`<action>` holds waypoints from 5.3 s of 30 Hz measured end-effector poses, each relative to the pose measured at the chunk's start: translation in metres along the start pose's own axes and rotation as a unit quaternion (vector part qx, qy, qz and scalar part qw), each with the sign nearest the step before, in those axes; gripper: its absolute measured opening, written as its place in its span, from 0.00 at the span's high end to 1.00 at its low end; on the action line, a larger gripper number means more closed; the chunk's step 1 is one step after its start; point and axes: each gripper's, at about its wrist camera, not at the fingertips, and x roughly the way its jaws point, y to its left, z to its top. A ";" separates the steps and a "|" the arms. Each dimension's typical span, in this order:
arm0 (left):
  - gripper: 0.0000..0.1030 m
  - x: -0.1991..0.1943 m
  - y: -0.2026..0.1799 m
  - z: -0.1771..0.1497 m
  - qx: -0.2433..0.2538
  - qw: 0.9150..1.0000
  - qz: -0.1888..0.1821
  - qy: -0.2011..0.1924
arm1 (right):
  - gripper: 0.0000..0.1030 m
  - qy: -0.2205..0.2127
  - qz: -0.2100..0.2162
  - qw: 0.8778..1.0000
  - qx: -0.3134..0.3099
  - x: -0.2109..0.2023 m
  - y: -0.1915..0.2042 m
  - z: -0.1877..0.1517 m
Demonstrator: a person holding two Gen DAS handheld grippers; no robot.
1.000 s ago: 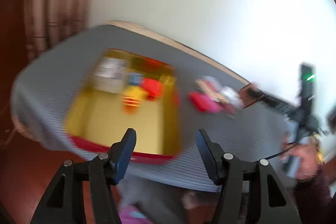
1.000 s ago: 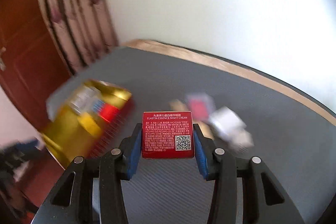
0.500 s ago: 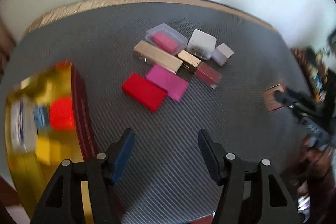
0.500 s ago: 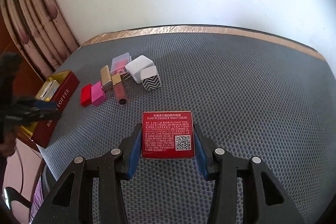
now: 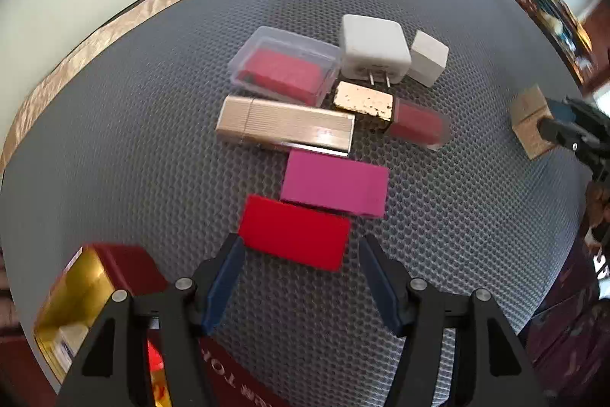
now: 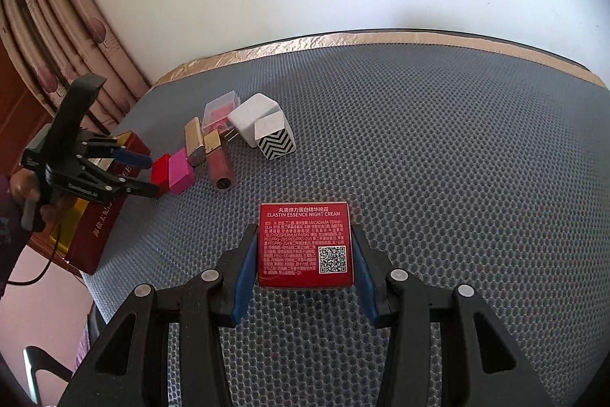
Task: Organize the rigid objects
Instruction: 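Grasp the red rectangular block with the left tool while the right tool holds the cream box, then lower the red block into the gold tin and open the left tool, then lower the red night-cream box into the gold tin and open the right tool, then move both tools back toward the remaining items, then grasp the pink rectangular block with the left tool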
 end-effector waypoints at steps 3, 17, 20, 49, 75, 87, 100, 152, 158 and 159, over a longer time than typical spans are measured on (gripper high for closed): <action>0.37 0.004 -0.005 0.003 0.029 0.999 0.011 0.006 | 0.58 0.005 0.002 1.000 -0.002 0.002 0.002 0.003; 0.70 0.003 0.016 -0.009 -0.030 0.999 -0.021 -0.016 | 0.58 0.016 0.008 1.000 0.004 0.011 0.007 0.008; 0.71 -0.006 0.009 -0.024 -0.051 0.998 -0.017 -0.026 | 0.58 0.016 0.008 1.000 0.003 0.012 0.006 0.008; 0.71 -0.091 0.085 -0.223 -0.340 0.928 0.128 -0.080 | 0.58 -0.007 0.024 0.998 -0.056 -0.024 0.073 0.004; 0.43 -0.142 0.031 -0.254 -0.391 0.858 0.275 -0.187 | 0.58 -0.003 0.076 0.990 -0.115 -0.027 0.155 0.026; 0.43 -0.166 0.001 -0.308 -0.422 0.813 0.271 -0.295 | 0.58 0.048 0.157 0.970 -0.180 0.071 0.299 0.086; 0.43 -0.148 0.019 -0.312 -0.439 0.825 0.241 -0.262 | 0.58 0.095 0.098 0.975 -0.173 0.171 0.329 0.096; 0.36 0.005 -0.002 -0.024 -0.522 0.849 -0.071 -0.045 | 0.09 -0.062 0.006 0.998 0.008 -0.012 -0.049 -0.027; 0.36 0.019 -0.005 -0.017 -0.533 0.843 -0.056 -0.038 | 0.07 -0.062 0.016 0.998 0.014 -0.015 -0.051 -0.027; 0.37 0.023 -0.006 -0.018 -0.531 0.845 -0.053 -0.039 | 0.07 -0.062 0.017 0.998 0.015 -0.015 -0.051 -0.027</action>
